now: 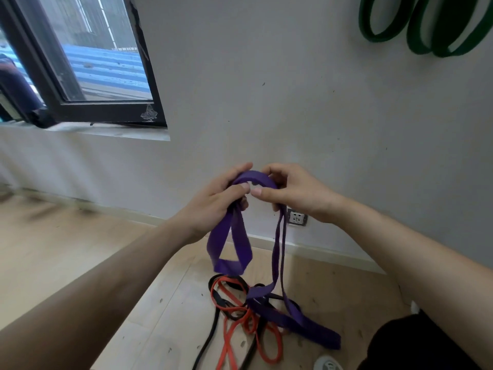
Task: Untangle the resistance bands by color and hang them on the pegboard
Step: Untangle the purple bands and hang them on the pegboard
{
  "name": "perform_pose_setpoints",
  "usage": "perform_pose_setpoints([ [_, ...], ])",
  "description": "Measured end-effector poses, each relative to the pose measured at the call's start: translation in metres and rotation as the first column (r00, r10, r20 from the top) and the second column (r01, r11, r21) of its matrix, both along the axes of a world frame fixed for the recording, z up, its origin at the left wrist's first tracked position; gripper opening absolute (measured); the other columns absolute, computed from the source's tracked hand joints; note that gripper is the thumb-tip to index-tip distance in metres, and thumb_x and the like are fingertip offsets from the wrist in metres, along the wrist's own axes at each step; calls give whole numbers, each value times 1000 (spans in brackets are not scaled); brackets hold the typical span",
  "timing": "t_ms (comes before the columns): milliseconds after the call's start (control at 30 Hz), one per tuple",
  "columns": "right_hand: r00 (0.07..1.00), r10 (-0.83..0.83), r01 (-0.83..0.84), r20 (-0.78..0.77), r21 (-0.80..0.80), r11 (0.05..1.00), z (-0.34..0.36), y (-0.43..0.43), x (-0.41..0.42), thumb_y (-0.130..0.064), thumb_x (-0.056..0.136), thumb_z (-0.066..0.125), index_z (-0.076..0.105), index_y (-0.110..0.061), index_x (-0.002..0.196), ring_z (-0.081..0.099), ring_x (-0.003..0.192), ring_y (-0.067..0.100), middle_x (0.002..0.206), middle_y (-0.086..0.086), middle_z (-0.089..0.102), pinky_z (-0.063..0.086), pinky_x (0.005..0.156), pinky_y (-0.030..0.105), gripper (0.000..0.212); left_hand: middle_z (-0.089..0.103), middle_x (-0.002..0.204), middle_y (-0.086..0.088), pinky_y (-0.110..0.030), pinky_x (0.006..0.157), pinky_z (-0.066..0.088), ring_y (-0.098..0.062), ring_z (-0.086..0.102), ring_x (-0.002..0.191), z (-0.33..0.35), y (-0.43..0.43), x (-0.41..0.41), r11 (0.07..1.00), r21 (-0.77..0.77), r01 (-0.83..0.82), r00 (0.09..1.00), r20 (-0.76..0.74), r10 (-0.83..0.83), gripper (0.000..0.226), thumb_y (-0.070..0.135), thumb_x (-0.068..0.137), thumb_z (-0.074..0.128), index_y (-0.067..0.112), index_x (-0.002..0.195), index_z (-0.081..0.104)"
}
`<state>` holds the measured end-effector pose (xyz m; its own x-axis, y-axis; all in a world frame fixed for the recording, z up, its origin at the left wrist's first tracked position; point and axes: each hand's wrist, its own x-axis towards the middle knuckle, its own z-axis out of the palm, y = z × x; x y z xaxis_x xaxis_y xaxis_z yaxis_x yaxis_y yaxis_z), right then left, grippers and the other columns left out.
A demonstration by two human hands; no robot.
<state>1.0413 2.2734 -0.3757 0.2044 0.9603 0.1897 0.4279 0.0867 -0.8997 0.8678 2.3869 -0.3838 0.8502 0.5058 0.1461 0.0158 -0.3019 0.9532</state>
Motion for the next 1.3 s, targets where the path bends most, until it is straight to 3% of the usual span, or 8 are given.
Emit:
perform_pose_setpoints([
  [167, 992, -109, 118, -69, 145, 982, 2, 4, 4, -25, 90, 73, 73, -16, 99, 46, 54, 12, 62, -6, 55, 39, 53, 24, 13, 65, 127, -4, -36, 93, 58, -21, 70, 110, -6, 5, -7, 997, -11, 71, 996, -45, -71, 44, 12, 98, 62, 24, 140, 53],
  [467, 944, -236, 296, -230, 275, 915, 6, 0, 15, -20, 91, 72, 72, -16, 92, 40, 51, 11, 63, -7, 53, 36, 50, 23, 3, 72, 113, 0, -43, 101, 55, -15, 68, 111, -60, 17, -17, 980, 118, 157, 924, -368, -104, 35, 5, 85, 78, 18, 116, 68],
  [633, 910, -312, 387, -273, 296, 873, 7, -5, 27, -21, 92, 72, 70, -18, 87, 41, 52, 13, 63, -5, 51, 35, 49, 25, 6, 73, 110, 9, -20, 93, 49, -3, 67, 109, -70, 26, -23, 970, 139, 199, 888, -444, -118, 40, 1, 84, 77, 20, 118, 68],
  [733, 880, -366, 449, -301, 281, 848, 4, -7, 36, -24, 92, 72, 69, -18, 85, 40, 51, 12, 61, -7, 49, 34, 48, 24, 9, 74, 92, 0, -28, 82, 56, -13, 71, 89, -68, 36, -27, 983, 123, 134, 919, -387, -77, 31, -5, 80, 79, 12, 105, 70],
  [867, 846, -421, 504, -328, 228, 833, -2, -9, 48, -28, 91, 74, 70, -16, 89, 40, 52, 12, 60, -8, 49, 36, 49, 24, 13, 75, 99, -15, -35, 81, 61, -30, 74, 92, -59, 47, -32, 999, 29, -12, 970, -243, 19, 28, -4, 79, 80, 4, 105, 71],
  [1067, 879, -419, 463, -230, 192, 866, -13, -9, 49, -30, 89, 75, 71, -17, 91, 43, 52, 12, 63, -6, 53, 38, 52, 25, 14, 75, 101, -9, -34, 67, 62, -27, 74, 90, -47, 48, -32, 959, -151, -239, 968, -116, 223, 33, 4, 83, 78, 9, 114, 66],
  [1167, 892, -421, 446, -162, 178, 877, -15, -9, 48, -30, 89, 75, 72, -17, 91, 43, 53, 13, 64, -4, 53, 38, 52, 27, 13, 70, 100, -8, -33, 64, 61, -25, 72, 89, -47, 52, -29, 898, -88, -432, 900, -102, 423, 31, 1, 83, 78, 12, 109, 65],
  [1300, 891, -446, 454, -84, 116, 884, -16, -11, 51, -34, 89, 74, 72, -15, 89, 42, 54, 14, 59, -5, 49, 36, 51, 26, 19, 65, 103, 0, -40, 68, 64, -25, 71, 85, -53, 66, -35, 749, 228, -623, 748, -107, 655, 31, -3, 84, 72, 21, 101, 64],
])
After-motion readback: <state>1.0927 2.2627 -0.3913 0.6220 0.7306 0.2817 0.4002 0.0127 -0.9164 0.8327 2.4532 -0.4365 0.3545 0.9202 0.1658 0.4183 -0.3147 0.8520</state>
